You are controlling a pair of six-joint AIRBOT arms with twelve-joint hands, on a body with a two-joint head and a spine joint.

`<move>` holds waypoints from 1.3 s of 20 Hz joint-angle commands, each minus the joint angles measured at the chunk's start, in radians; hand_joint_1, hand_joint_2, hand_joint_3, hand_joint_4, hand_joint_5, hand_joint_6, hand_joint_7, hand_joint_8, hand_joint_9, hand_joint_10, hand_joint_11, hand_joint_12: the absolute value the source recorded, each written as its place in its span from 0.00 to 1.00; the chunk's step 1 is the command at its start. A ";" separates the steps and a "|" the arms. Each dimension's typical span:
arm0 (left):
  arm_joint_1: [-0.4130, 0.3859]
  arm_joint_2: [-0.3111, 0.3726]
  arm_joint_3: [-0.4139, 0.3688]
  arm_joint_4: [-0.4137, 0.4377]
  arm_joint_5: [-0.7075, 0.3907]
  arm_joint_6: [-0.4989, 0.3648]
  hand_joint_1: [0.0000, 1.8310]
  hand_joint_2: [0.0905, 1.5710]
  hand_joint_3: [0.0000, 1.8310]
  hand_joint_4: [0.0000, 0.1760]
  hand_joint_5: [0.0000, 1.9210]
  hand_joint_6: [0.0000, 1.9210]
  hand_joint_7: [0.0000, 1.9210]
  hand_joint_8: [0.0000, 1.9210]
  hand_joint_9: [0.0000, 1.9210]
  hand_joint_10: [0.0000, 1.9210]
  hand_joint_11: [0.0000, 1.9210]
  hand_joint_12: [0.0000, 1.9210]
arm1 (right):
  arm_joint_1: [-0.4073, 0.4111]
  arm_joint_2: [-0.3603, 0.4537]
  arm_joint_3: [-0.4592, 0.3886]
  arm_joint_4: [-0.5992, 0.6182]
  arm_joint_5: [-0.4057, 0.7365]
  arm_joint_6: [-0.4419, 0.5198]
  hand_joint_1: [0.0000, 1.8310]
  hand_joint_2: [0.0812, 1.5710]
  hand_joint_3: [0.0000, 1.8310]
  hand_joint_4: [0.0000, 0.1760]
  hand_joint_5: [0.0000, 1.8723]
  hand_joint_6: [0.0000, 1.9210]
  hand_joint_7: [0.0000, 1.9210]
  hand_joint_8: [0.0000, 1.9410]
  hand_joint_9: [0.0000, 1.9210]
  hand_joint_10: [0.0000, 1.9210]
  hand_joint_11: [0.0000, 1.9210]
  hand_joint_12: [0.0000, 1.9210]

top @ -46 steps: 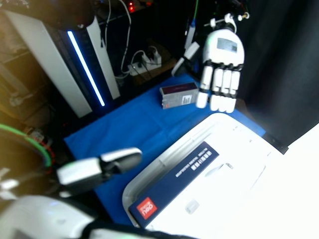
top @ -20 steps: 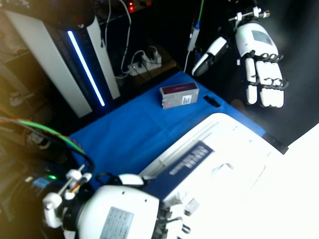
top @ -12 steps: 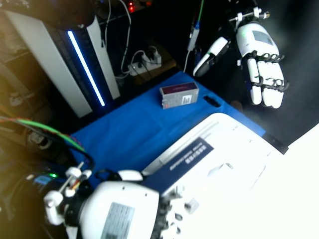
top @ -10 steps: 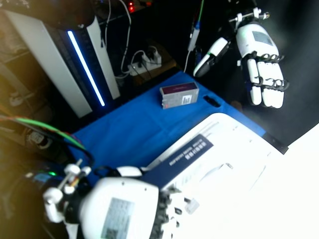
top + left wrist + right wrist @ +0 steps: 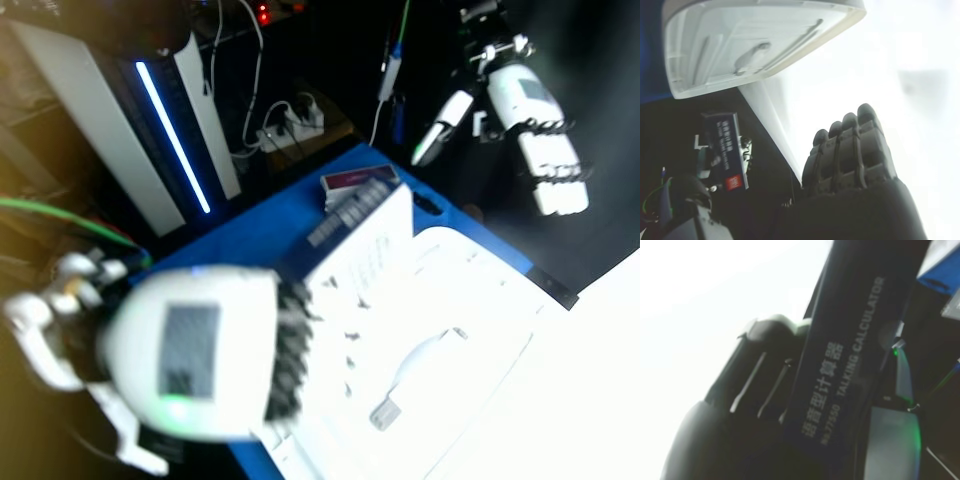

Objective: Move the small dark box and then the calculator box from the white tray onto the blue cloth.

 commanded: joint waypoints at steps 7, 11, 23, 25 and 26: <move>0.041 0.021 -0.006 -0.115 -0.166 0.026 0.23 0.43 0.00 0.62 0.00 0.00 0.00 0.00 0.00 0.00 0.00 0.00 | 0.014 0.059 -0.099 0.059 0.134 -0.069 0.63 0.69 0.00 0.00 0.53 0.49 0.66 0.29 0.58 0.69 0.49 0.92; 0.050 0.026 -0.015 -0.119 -0.177 0.026 0.22 0.45 0.00 0.48 0.00 0.00 0.01 0.00 0.00 0.00 0.00 0.00 | -0.015 0.084 -0.136 0.058 0.134 -0.088 0.63 0.69 0.00 0.00 0.53 0.50 0.68 0.26 0.58 0.76 0.50 0.98; 0.060 0.036 -0.038 -0.121 -0.196 0.026 0.21 0.44 0.00 0.68 0.00 0.00 0.00 0.00 0.00 0.00 0.00 0.00 | -0.131 0.092 -0.165 0.069 0.132 -0.088 0.63 0.70 0.00 0.00 0.52 0.51 0.65 0.17 0.56 0.57 0.46 0.84; 0.065 0.038 -0.045 -0.121 -0.205 0.026 0.20 0.45 0.00 0.59 0.00 0.00 0.01 0.00 0.00 0.00 0.00 0.00 | -0.165 0.085 -0.163 0.090 0.132 -0.088 0.69 0.69 0.00 0.00 0.52 0.38 0.56 0.54 0.57 0.54 0.47 0.84; 0.067 0.039 -0.047 -0.121 -0.208 0.026 0.20 0.46 0.01 0.56 0.00 0.00 0.01 0.00 0.00 0.00 0.00 0.00 | -0.181 0.079 -0.159 0.105 0.132 -0.088 0.64 0.69 0.01 0.00 0.53 0.47 0.60 0.33 0.59 0.51 0.48 0.81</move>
